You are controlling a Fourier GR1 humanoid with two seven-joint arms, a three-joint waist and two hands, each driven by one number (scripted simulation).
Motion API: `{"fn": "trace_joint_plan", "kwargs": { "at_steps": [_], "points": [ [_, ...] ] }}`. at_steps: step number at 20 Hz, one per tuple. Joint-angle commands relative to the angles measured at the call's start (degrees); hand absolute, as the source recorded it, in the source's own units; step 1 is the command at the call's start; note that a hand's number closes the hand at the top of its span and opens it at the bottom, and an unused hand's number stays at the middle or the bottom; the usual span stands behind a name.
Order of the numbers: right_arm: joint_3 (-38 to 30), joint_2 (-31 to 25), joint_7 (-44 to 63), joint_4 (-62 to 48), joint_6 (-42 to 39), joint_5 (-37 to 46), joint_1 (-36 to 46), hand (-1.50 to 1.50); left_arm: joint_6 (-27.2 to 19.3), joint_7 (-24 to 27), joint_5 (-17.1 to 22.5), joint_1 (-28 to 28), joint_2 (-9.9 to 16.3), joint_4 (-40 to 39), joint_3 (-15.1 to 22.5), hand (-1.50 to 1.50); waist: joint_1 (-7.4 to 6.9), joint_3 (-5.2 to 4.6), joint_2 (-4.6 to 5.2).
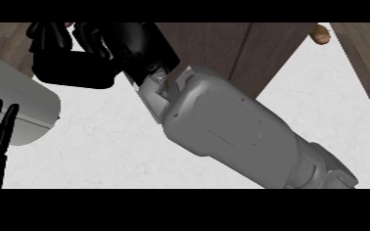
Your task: Pick up the wine, place it into the cabinet and close the cabinet
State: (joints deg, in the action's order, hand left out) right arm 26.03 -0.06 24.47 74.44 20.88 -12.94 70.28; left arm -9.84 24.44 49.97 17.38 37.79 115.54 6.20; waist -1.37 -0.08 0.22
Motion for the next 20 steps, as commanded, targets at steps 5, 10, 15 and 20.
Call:
{"fn": "trace_joint_plan", "kwargs": {
  "at_steps": [5,10,15,20],
  "points": [
    [-6.2,-1.7,-9.5,-11.6,-7.5,-0.1,-1.7,1.50,-0.5,-3.4,-0.9,0.3,-0.6,2.1,-1.7,-1.50,0.30,0.08,-0.02],
    [-8.3,-3.6,-12.8,-16.6,-11.3,-0.2,-0.3,1.50,-0.8,-3.7,-2.4,0.1,-1.7,3.2,-0.1,-1.50,-0.08,0.08,0.12],
    [-8.3,-6.6,-15.3,-20.9,-11.8,2.5,0.2,1.50,0.6,-3.4,-2.5,-2.4,-1.9,0.4,-0.4,-1.50,-0.17,0.00,0.56],
    [-8.5,-5.4,-17.8,-21.6,-11.8,3.4,0.4,1.50,-0.2,-2.9,-3.4,-2.9,-3.3,-0.2,-0.1,-1.50,-0.34,0.00,0.49]
  ]
}}
